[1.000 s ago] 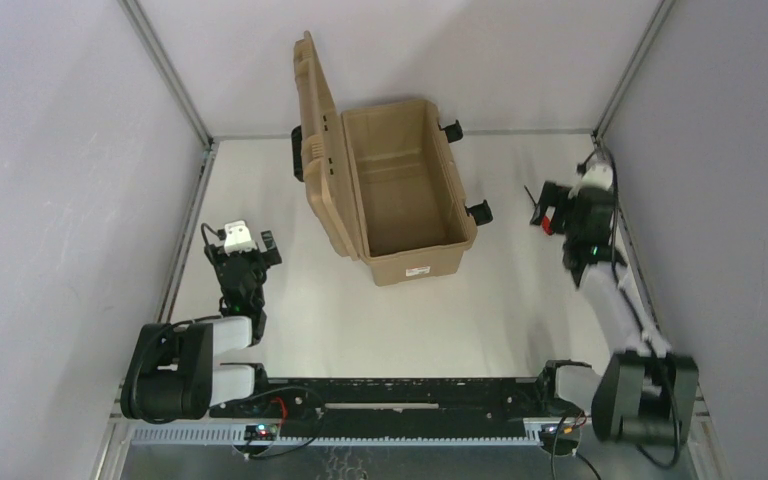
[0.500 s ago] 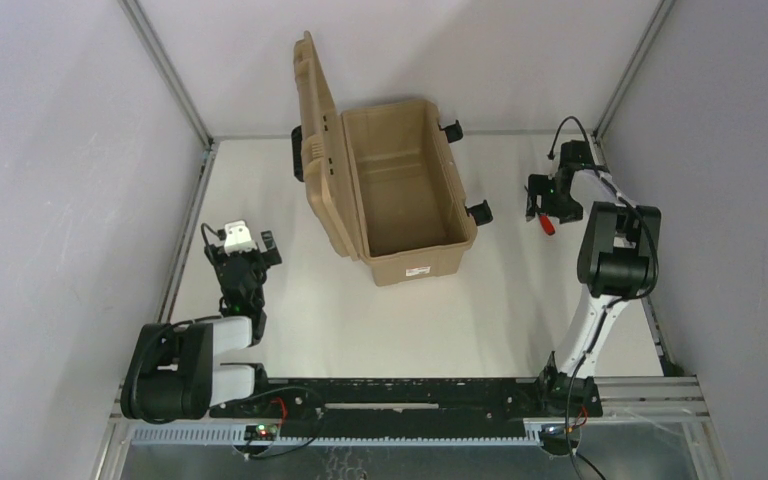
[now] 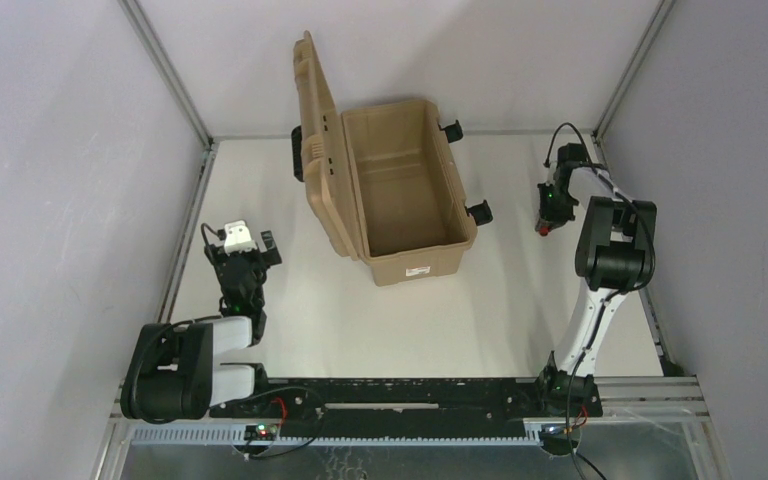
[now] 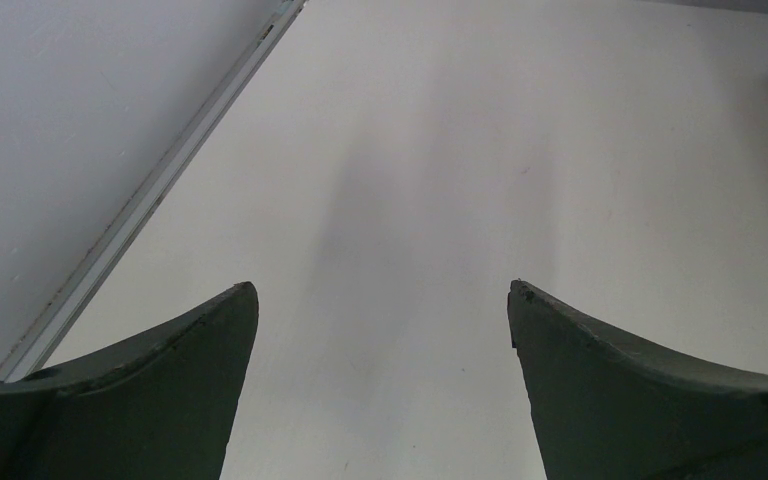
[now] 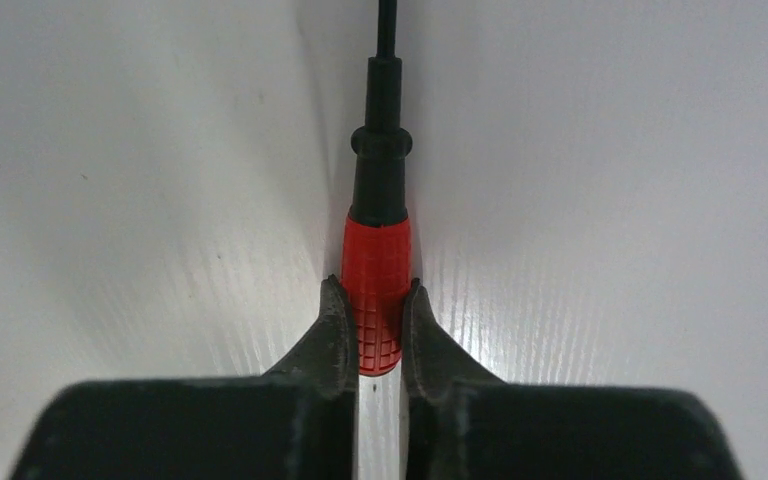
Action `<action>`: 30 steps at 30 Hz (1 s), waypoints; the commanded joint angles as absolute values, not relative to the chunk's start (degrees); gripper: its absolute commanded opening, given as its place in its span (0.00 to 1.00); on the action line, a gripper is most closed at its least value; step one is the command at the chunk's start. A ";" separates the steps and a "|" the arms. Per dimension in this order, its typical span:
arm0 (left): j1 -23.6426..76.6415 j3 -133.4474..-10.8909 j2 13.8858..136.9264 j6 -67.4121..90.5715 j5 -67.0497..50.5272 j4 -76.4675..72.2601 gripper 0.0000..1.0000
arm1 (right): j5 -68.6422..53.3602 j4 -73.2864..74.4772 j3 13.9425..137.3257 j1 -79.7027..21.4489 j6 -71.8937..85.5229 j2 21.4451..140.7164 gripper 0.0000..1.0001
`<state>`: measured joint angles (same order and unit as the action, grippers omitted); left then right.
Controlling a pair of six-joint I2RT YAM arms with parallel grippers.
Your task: Put the screwdriver in the bin
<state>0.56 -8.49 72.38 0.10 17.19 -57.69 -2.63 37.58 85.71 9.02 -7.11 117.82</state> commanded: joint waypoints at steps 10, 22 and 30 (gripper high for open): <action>0.18 -11.09 72.25 0.89 16.35 -60.56 1.00 | -0.01 56.13 97.90 8.98 2.81 103.46 0.00; 0.18 -11.09 72.22 0.91 16.39 -60.56 1.00 | -5.85 68.89 118.89 1.45 11.25 101.45 0.00; 0.18 -11.08 72.25 0.89 16.35 -60.56 1.00 | -15.98 62.28 125.60 -12.97 16.76 104.79 0.00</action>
<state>0.56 -8.49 72.38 0.08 17.19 -57.69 -9.61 65.56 120.95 -6.72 12.51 102.89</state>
